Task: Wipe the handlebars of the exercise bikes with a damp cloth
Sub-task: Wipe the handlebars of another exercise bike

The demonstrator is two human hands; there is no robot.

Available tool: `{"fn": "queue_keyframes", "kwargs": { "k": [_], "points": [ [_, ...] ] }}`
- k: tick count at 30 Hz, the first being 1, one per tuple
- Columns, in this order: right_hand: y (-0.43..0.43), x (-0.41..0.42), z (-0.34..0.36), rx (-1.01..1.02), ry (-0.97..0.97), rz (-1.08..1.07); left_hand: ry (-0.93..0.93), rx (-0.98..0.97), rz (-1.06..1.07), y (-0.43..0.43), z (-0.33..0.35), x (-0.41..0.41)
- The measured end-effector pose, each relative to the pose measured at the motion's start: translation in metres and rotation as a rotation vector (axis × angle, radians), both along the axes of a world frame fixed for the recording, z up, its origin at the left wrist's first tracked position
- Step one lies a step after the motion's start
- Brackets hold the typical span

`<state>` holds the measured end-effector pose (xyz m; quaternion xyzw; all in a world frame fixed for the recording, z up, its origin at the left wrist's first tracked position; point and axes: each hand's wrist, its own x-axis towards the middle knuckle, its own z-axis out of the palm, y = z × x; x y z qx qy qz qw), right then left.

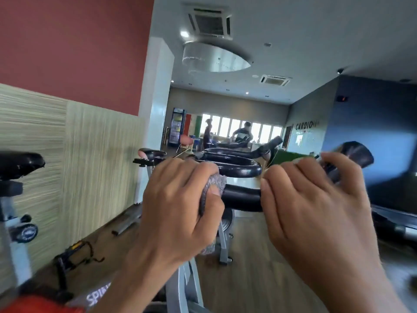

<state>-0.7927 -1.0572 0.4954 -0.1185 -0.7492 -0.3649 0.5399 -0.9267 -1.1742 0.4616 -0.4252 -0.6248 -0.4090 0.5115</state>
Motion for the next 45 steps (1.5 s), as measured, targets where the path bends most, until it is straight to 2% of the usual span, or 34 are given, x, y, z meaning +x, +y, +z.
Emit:
{"fn": "queue_keyframes", "kwargs": {
  "k": [6, 10, 13, 15, 19, 24, 30, 36, 42, 45],
  "points": [
    [-0.017, 0.005, 0.019, -0.155, -0.192, -0.016, -0.194, -0.214, -0.002, -0.01, 0.018, 0.016],
    [-0.022, 0.01, 0.036, -0.246, -0.342, -0.008, -0.238, -0.417, -0.005, -0.009, 0.03, 0.027],
    [-0.02, 0.011, 0.051, -0.32, -0.428, -0.006, -0.244, -0.428, -0.008, -0.018, 0.032, 0.01],
    [-0.023, 0.017, 0.06, -0.375, -0.576, -0.045, -0.304, -0.449, 0.028, -0.031, 0.029, -0.004],
    [-0.027, 0.016, 0.076, -0.469, -0.742, -0.098, -0.471, -0.568, -0.024, -0.04, 0.036, -0.007],
    [-0.031, 0.012, 0.087, -0.57, -0.817, -0.156, -0.725, -0.699, -0.015, -0.041, 0.058, 0.009],
    [-0.032, 0.006, 0.096, -0.646, -0.837, -0.154, -1.002, -0.859, -0.05, -0.02, 0.093, -0.024],
    [-0.032, 0.008, 0.093, -0.641, -0.797, -0.149, -0.959, -0.781, -0.041, -0.036, 0.071, 0.01],
    [-0.034, 0.0, 0.091, -0.638, -0.843, -0.218, -1.006, -0.914, -0.118, -0.022, 0.092, -0.035],
    [-0.033, 0.002, 0.092, -0.632, -0.847, -0.193, -0.922, -0.884, -0.084, -0.034, 0.082, -0.014]
  ]
}}
